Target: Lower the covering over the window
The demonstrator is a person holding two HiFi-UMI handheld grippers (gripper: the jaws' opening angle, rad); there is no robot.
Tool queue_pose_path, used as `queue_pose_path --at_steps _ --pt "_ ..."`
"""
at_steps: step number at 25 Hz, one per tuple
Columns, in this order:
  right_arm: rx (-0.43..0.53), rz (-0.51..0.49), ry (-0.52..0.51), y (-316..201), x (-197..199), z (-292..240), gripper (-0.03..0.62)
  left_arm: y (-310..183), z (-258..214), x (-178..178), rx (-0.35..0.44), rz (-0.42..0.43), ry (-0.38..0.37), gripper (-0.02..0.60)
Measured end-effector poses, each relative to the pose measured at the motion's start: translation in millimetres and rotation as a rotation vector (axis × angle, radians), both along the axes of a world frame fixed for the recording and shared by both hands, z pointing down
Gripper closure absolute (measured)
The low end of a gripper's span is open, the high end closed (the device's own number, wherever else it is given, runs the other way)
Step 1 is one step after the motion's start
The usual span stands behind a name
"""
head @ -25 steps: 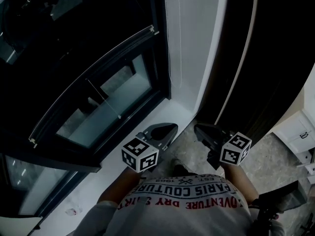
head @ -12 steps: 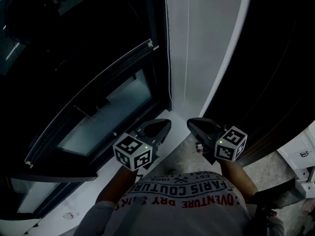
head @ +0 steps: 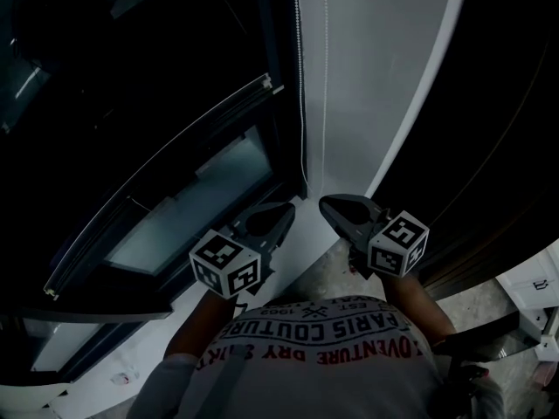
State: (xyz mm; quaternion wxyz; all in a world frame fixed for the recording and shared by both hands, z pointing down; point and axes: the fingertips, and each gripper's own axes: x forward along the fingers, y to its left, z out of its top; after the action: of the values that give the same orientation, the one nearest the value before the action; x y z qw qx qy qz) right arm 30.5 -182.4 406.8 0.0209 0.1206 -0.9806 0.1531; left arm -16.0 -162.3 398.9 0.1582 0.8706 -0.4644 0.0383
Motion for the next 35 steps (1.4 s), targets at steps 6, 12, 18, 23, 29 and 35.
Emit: queue_pose_path --at_steps 6,12,18,23,29,35 --pt "0.010 0.041 0.007 -14 -11 -5 0.597 -18 -8 -14 0.025 0.015 0.004 0.580" --pt "0.034 0.096 -0.011 -37 -34 -18 0.597 -38 -14 -27 0.038 0.068 -0.006 0.580" --pt "0.074 0.147 -0.050 -61 -60 -32 0.597 -56 -19 -47 0.058 0.115 -0.016 0.580" --pt "0.131 0.227 -0.008 -86 -79 -34 0.575 -59 -18 -56 0.083 0.158 -0.027 0.580" --pt "0.193 0.366 0.058 -124 -88 -34 0.473 -64 -5 -62 0.066 0.178 -0.014 0.580" --pt "0.219 0.508 0.099 -169 -89 -37 0.413 -63 1 -66 0.061 0.196 -0.015 0.580"
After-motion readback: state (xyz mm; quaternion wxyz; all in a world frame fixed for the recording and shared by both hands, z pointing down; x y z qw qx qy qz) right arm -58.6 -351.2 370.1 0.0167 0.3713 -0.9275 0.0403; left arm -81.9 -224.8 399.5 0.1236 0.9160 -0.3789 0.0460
